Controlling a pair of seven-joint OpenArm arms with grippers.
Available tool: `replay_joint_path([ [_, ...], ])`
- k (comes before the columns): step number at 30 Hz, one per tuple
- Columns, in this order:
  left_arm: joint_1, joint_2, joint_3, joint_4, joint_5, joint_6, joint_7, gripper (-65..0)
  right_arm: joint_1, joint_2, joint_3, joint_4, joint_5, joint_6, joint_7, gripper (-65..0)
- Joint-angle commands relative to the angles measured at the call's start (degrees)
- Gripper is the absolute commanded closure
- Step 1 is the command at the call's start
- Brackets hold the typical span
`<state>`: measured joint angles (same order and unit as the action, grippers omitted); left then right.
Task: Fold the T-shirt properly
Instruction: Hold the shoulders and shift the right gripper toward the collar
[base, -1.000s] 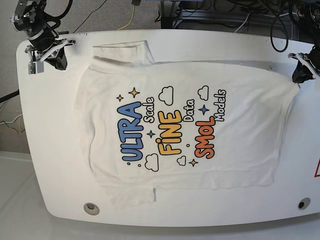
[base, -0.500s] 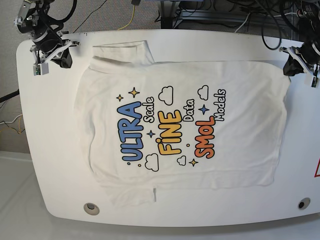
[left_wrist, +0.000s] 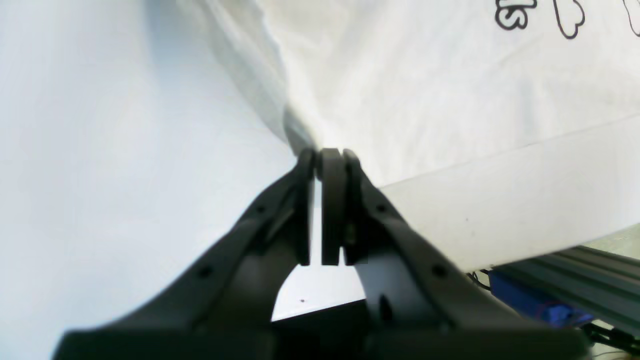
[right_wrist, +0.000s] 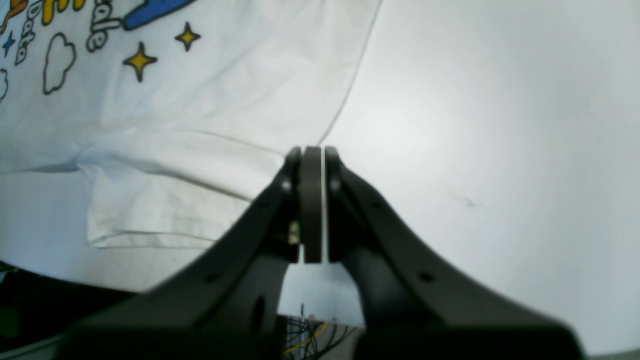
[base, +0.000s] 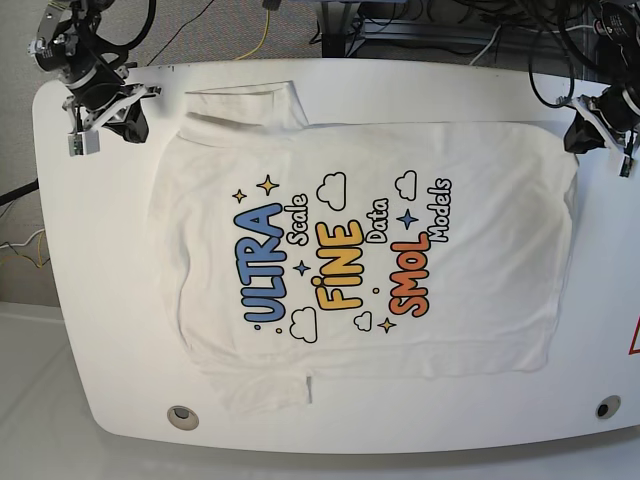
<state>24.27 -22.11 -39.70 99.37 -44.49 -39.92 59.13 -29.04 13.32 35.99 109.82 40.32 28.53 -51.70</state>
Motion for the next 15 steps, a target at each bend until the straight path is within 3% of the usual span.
replay_joint_path([
  [1,-0.05,-0.97,-0.52,0.8,-0.83,-0.08,-0.98,-0.9,-0.02,0.88,0.45,0.82,0.52,-0.01,0.76,-0.5],
  [6,-0.05,-0.97,-0.43,0.8,-0.83,-0.08,-0.98,-0.9,0.69,-0.62,0.45,0.73,0.52,-0.01,0.76,-3.3],
  [12,-0.14,-0.97,-0.34,0.8,-0.83,-0.08,-0.98,-0.9,0.77,-2.9,0.45,0.64,0.52,-0.01,0.67,-22.9],
  [15,-0.14,-0.97,-0.34,0.89,-0.83,-0.08,-0.98,-0.9,0.77,-4.13,0.45,0.64,0.52,-0.01,0.58,-29.4],
])
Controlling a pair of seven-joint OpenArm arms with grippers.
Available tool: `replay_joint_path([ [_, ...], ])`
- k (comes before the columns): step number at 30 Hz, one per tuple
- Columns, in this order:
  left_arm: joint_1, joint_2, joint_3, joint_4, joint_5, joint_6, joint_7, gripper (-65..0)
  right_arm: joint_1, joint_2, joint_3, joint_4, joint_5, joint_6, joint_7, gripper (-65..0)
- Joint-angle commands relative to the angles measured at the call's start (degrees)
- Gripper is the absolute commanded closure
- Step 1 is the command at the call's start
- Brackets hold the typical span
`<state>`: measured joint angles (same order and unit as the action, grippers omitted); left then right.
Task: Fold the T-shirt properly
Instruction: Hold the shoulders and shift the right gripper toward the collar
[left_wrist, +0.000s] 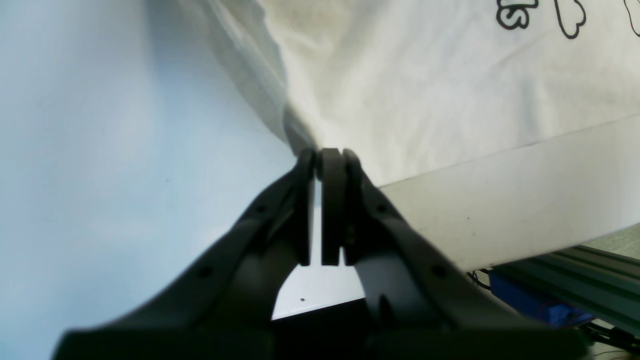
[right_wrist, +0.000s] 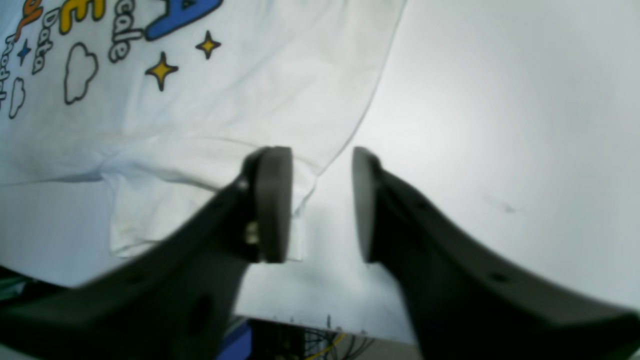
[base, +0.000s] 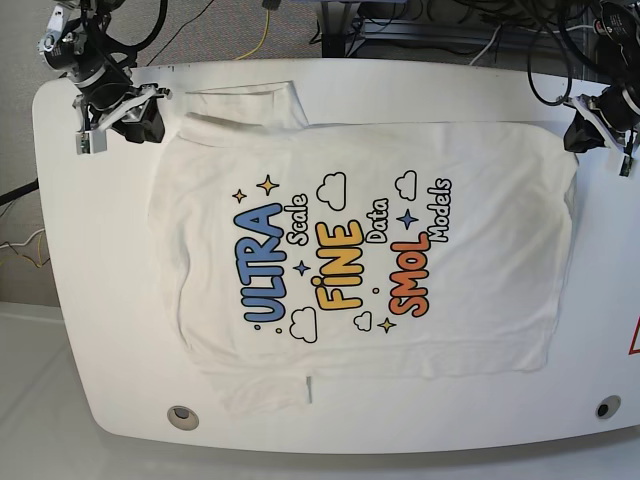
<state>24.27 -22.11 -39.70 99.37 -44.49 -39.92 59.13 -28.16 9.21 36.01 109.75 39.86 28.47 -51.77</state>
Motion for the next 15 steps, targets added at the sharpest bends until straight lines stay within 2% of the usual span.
replay_joint_path([
  [1,-0.14,-0.97,-0.34,0.89,-0.83,-0.08,-0.98,-0.9,-0.01,-0.55,0.43,0.71,0.98,0.06,0.65,-30.0],
  [11,-0.14,-1.06,-0.34,0.89,-0.83,-0.08,-0.98,-0.9,3.85,-5.74,0.87,0.27,0.98,0.23,-5.95,-30.9],
  [15,-0.14,-1.14,-0.34,0.89,-0.83,-0.08,-0.98,-0.9,5.35,-7.15,0.96,-2.46,0.98,2.52,-6.74,-30.9],
])
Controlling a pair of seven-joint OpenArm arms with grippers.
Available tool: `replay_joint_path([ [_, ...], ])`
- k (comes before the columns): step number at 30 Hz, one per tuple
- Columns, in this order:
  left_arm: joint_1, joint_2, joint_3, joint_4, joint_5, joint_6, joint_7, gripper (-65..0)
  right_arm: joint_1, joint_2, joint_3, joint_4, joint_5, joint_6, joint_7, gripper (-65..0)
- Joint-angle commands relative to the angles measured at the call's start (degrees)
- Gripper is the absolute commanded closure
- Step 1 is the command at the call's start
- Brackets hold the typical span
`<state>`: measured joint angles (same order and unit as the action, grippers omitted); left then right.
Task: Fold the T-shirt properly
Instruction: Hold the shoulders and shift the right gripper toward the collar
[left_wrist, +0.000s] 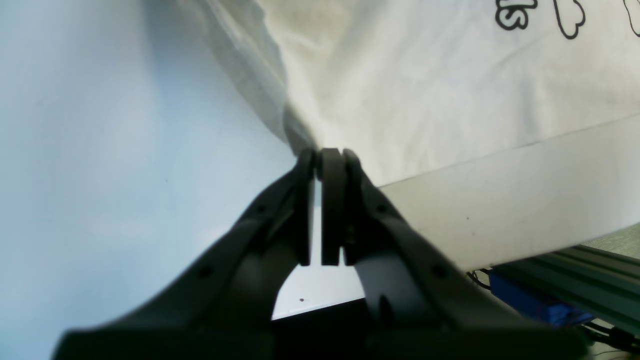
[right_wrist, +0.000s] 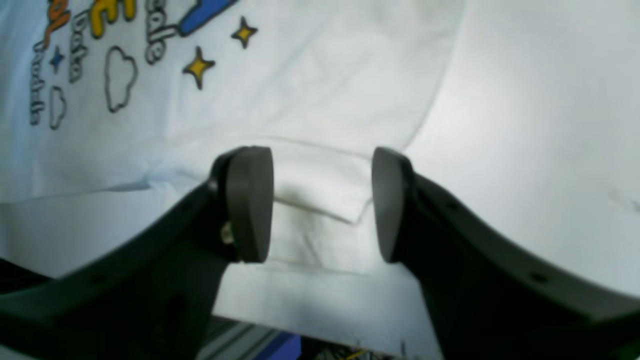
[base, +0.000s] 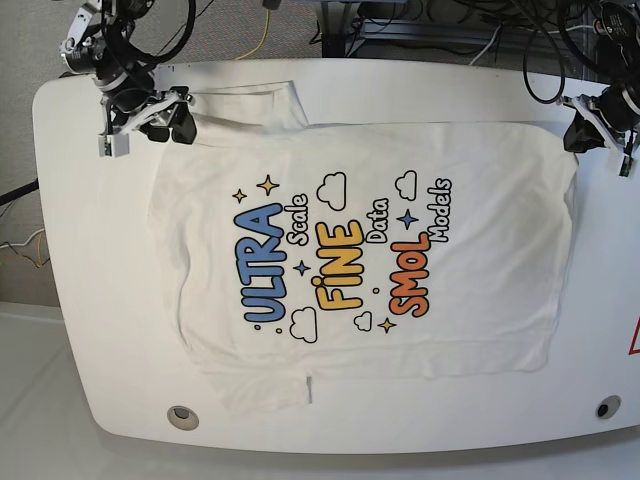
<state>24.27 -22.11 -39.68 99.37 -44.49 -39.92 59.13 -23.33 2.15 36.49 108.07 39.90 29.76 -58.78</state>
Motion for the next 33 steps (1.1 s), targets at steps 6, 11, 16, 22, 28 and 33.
replay_joint_path([
  [6,-0.14,-1.23,-0.36,0.89,-0.83,-0.08,-0.98,-0.9,1.84,-0.44,0.48,-5.43,0.94,2.29,0.28,-30.9],
  [11,-0.14,-1.32,-0.36,0.89,-0.83,-0.08,-0.98,-0.9,2.37,-0.35,0.48,-7.98,0.94,2.37,0.54,-30.9],
  [16,-0.14,-1.32,-0.36,0.89,-0.83,-0.08,-0.89,-0.9,2.63,-0.17,0.39,-10.36,0.85,2.46,0.72,-30.9],
  [22,-0.14,-1.32,-0.36,0.89,-0.83,-0.08,-0.89,-0.9,3.95,-0.17,0.3,-12.47,0.5,2.46,0.81,-30.9],
  [28,-0.05,-1.32,-0.27,0.89,-0.83,-0.08,-0.89,-0.9,4.3,-0.53,0.04,-13.96,0.41,4.31,1.07,-30.9],
  [33,-0.05,-1.32,-0.27,0.89,-0.83,-0.08,-0.89,-0.9,4.56,-0.61,-0.4,-13.96,0.41,4.22,2.04,-30.9],
])
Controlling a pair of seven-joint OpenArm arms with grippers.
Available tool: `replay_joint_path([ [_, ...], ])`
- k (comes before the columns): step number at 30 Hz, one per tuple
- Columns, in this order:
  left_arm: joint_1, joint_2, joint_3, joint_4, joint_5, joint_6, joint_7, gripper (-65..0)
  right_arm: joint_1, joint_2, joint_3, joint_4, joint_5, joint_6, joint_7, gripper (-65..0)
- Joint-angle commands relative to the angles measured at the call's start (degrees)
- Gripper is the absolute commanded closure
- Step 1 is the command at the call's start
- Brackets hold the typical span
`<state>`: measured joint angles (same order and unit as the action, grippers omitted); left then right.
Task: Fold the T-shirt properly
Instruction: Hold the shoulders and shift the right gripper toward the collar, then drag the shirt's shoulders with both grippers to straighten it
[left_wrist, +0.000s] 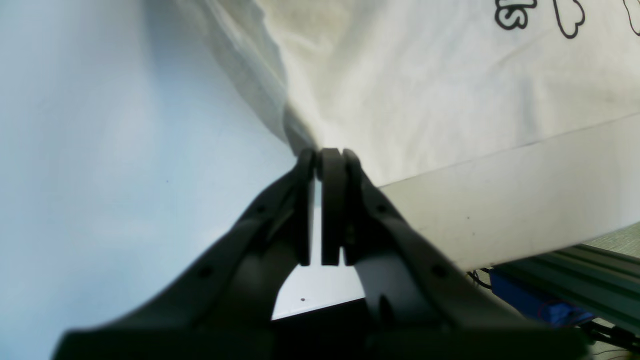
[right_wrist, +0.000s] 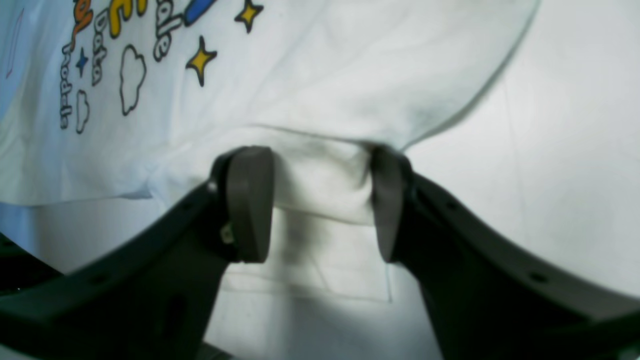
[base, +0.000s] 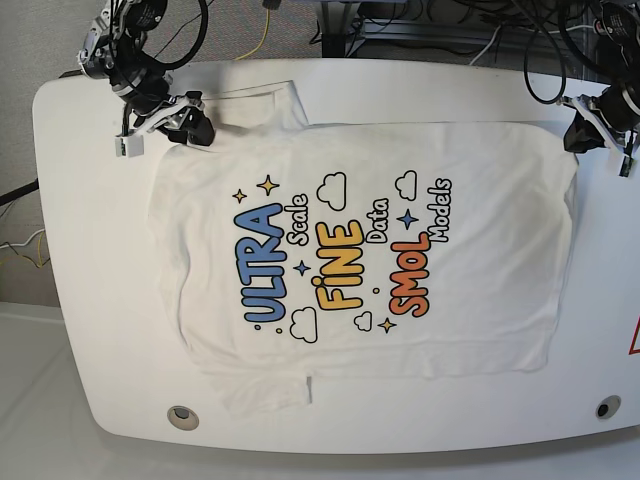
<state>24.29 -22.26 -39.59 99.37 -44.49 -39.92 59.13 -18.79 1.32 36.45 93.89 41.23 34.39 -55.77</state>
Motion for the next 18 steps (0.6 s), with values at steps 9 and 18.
replay_joint_path([
  [9,-0.07,-1.08,-0.19,0.89,-0.83,-0.08,-0.89,-0.9,0.1,-0.58,-3.88,0.22,-0.84,-0.5,-0.89,-30.9],
  [18,-0.07,-1.08,-0.19,0.89,-0.83,-0.08,-0.89,-0.9,0.37,-1.28,-4.4,0.22,-0.93,-0.41,-0.72,-30.1],
])
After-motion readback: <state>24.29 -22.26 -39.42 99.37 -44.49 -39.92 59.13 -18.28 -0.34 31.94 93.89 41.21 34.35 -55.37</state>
